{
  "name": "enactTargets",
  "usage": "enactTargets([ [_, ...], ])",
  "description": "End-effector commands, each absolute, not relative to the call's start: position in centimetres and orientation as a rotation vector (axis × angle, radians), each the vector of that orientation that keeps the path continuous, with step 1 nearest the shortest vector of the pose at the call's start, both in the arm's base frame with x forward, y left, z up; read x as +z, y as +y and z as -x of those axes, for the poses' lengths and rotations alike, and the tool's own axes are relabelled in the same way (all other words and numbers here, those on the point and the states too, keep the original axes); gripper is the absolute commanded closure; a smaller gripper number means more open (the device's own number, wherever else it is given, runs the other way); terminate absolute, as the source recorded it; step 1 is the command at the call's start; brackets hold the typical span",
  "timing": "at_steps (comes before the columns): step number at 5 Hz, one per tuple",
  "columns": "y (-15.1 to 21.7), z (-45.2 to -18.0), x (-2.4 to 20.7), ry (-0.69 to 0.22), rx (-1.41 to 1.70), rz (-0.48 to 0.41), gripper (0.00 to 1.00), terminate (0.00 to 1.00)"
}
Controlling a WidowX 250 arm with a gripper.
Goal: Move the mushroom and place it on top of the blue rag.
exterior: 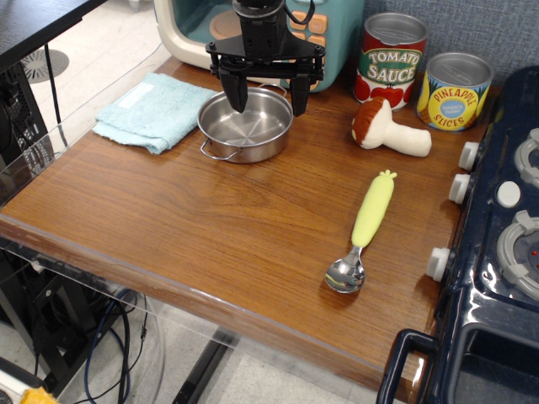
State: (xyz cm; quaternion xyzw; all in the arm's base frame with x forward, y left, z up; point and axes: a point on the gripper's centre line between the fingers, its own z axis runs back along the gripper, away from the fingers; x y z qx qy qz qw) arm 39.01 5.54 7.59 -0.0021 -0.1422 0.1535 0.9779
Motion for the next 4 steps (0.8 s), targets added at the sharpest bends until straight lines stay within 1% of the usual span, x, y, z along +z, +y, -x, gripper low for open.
enactTargets([
  [1,5.5,-39.0,7.6,-0.286,0.309,0.004,0.00,0.00],
  [2,3.6,-40.2,8.2,-0.311,0.261,0.032,0.00,0.00],
  [4,-0.5,-42.3,9.6,-0.392,0.153,0.059,0.00,0.00],
])
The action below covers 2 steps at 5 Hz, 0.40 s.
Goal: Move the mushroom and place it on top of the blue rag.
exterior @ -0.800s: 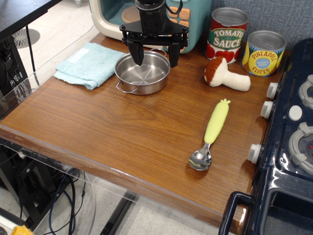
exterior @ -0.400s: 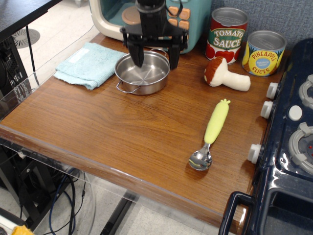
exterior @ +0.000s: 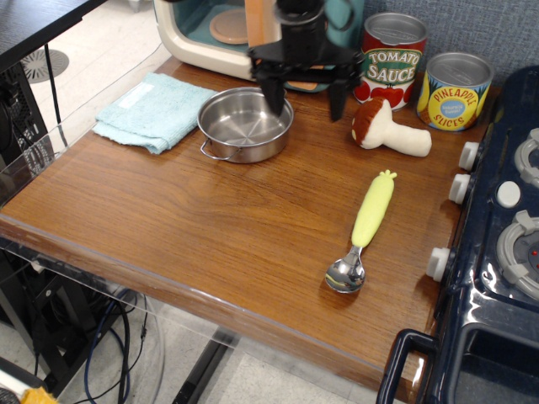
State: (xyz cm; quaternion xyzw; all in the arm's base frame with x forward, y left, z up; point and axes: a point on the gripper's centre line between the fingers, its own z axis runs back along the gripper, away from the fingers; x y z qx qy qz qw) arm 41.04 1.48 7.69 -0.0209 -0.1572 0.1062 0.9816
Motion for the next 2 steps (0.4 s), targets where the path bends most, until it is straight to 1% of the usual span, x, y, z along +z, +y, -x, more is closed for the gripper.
enactTargets([
  [1,-2.0,-43.5,9.3,-0.400,0.122,0.043,0.00,0.00],
  [2,-3.0,-44.8,8.5,-0.398,0.093,0.053,0.00,0.00],
])
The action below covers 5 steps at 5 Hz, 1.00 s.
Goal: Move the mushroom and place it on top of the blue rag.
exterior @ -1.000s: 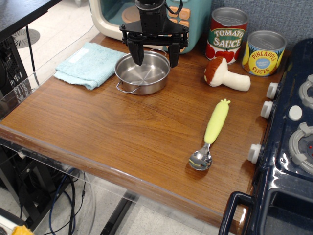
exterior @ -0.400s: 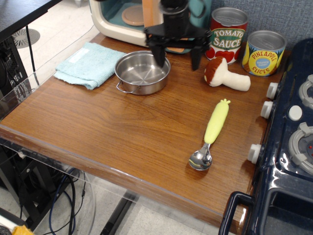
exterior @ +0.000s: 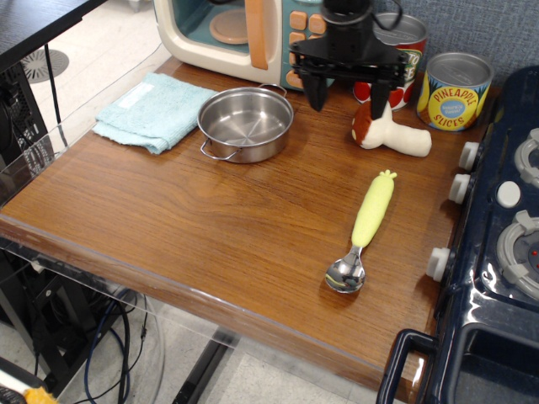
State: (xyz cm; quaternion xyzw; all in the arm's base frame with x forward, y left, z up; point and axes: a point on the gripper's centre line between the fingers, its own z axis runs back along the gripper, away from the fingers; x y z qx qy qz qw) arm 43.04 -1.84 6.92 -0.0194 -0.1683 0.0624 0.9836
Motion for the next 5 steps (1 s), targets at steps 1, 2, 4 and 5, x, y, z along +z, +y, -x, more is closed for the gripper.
enactTargets([
  [1,-4.0,-46.2,7.2,-0.377,0.056,0.051,0.00,0.00],
  [2,-4.0,-46.7,6.2,-0.370,0.067,0.032,1.00,0.00],
  [4,-3.8,-46.4,6.0,-0.359,0.072,0.030,1.00,0.00],
  [5,-3.5,-45.7,6.9,-0.372,0.071,0.036,1.00,0.00],
])
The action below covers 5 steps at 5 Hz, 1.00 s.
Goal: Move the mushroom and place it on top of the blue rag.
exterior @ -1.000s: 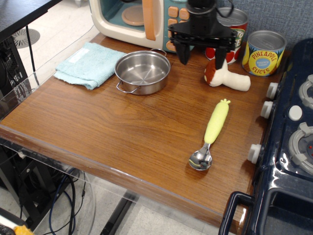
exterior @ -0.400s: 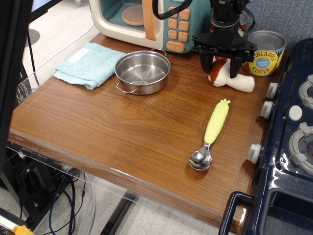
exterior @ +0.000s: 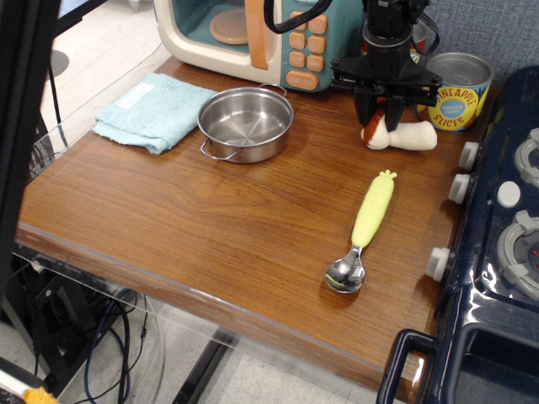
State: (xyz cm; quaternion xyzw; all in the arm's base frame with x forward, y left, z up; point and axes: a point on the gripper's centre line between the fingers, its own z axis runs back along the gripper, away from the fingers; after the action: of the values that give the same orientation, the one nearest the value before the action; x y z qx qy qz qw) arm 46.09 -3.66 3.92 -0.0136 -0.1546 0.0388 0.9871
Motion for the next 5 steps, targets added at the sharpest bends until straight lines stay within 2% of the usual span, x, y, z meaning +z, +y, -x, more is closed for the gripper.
enactTargets([
  [1,-2.6,-44.7,8.3,-0.395,0.082,0.052,1.00,0.00],
  [3,2.1,-40.4,11.0,-0.436,0.198,0.058,1.00,0.00],
  [5,10.7,-36.0,11.6,-0.417,0.504,-0.037,1.00,0.00],
])
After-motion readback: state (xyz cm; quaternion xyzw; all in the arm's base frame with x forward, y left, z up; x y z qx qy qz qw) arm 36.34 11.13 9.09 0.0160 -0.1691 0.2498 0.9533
